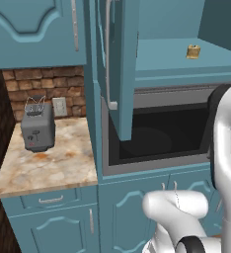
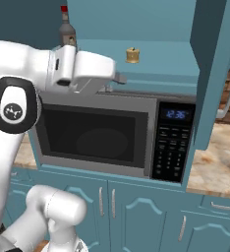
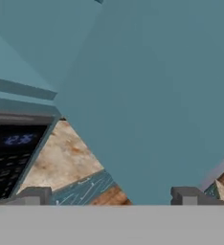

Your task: Get the candle and the liquor from the cabinet and move them to the dining counter.

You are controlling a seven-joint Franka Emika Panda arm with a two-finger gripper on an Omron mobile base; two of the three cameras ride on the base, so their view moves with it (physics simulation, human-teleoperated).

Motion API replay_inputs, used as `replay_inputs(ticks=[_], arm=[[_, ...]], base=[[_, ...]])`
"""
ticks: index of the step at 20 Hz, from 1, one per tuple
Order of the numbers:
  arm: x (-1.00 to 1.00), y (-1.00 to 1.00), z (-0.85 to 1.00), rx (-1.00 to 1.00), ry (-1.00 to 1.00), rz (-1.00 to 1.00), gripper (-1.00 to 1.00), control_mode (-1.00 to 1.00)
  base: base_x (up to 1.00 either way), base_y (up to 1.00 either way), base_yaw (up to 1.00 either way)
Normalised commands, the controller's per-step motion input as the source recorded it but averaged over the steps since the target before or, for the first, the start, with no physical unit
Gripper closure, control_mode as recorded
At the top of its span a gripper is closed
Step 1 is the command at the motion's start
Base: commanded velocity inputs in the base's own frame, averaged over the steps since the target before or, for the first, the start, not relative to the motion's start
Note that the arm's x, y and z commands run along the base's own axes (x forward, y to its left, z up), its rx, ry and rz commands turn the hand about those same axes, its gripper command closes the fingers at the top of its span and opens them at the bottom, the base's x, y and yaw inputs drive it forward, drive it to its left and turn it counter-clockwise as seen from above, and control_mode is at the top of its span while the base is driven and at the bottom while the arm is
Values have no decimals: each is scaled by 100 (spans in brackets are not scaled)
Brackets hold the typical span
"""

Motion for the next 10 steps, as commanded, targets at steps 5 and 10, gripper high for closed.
replay_inputs(ticks=[5, 10], arm=[[7, 40, 0, 21, -8, 7, -100, -100], [19, 40, 0, 23, -5, 12, -100, -100]], base=[[0, 0, 0], [0, 0, 0]])
